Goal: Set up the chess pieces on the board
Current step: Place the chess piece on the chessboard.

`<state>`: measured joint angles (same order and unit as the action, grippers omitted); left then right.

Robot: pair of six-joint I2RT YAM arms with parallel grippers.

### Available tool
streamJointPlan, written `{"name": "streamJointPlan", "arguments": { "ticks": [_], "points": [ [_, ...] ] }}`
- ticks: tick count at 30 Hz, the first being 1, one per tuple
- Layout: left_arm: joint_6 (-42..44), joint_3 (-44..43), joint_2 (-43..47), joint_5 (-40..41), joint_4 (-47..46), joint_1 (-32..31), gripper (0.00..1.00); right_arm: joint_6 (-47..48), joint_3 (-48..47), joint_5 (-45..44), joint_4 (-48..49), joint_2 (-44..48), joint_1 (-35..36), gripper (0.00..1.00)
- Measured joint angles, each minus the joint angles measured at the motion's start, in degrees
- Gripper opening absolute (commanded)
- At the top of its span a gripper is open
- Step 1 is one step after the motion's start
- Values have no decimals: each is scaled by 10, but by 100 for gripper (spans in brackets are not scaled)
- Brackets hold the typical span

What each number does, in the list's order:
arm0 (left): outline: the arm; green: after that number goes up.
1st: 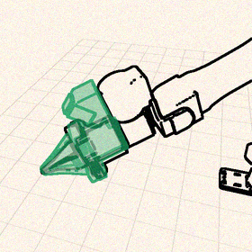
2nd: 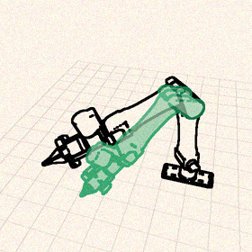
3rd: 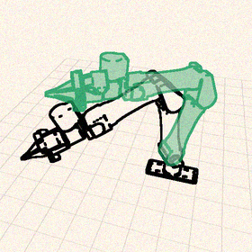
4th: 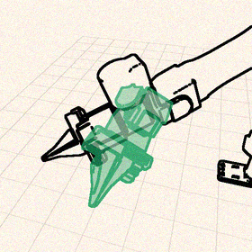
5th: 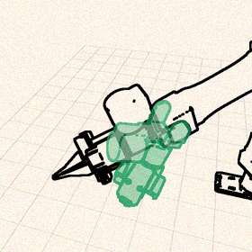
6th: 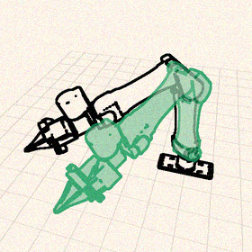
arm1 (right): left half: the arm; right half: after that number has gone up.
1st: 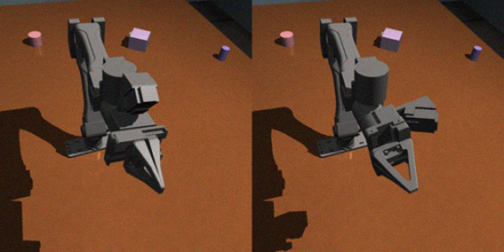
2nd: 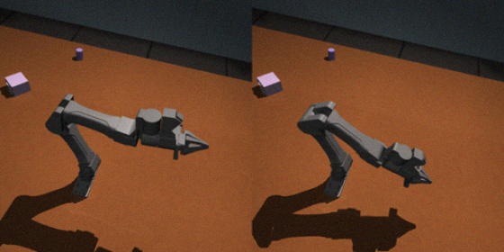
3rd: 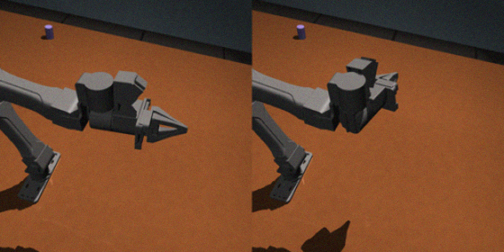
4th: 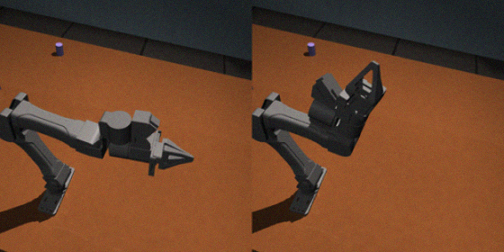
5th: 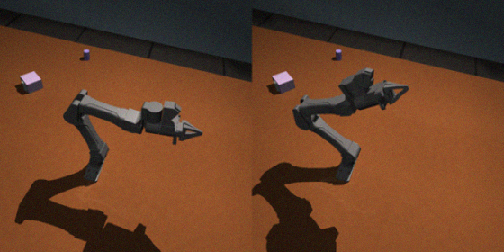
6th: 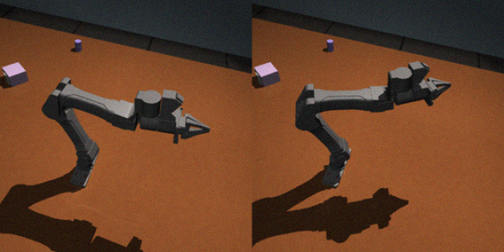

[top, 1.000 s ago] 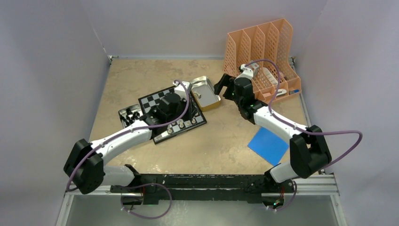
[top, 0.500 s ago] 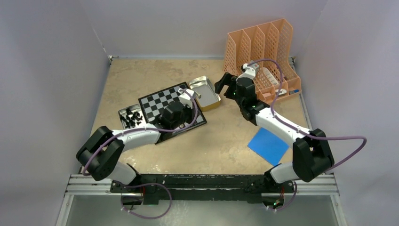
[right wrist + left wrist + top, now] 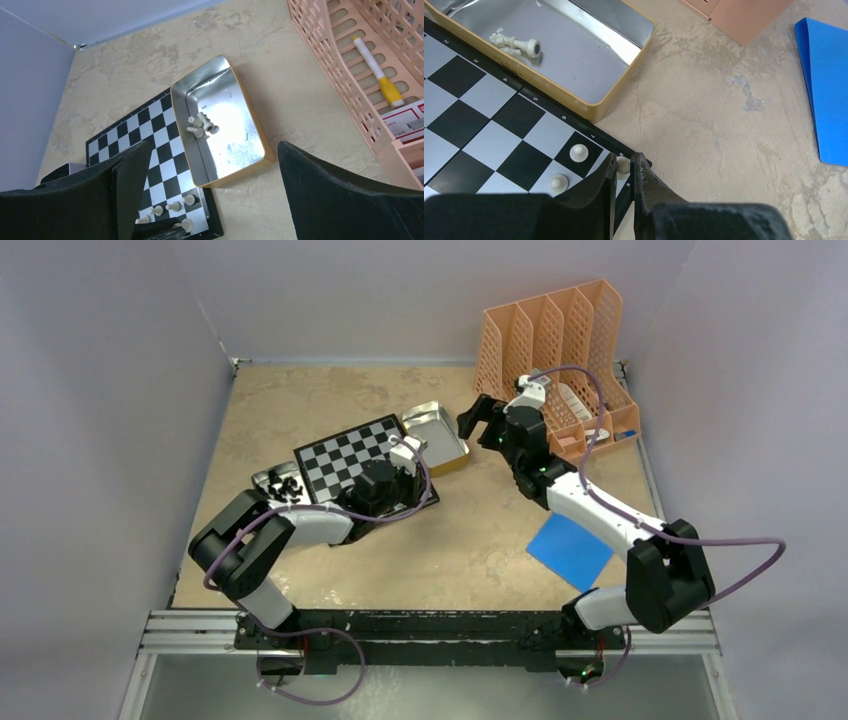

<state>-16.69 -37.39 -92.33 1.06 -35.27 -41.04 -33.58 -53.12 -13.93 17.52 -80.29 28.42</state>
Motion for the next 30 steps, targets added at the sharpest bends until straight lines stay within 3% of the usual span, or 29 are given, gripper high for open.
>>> {"name": "streamJointPlan", "arguments": {
  "ticks": [24, 30],
  "points": [
    [13, 4, -46, 3, -34, 0, 0, 14, 0, 1, 4, 2, 0, 99],
    [14, 4, -50, 5, -35, 0, 5, 16, 0, 1, 4, 2, 0, 99]
  ]
}}
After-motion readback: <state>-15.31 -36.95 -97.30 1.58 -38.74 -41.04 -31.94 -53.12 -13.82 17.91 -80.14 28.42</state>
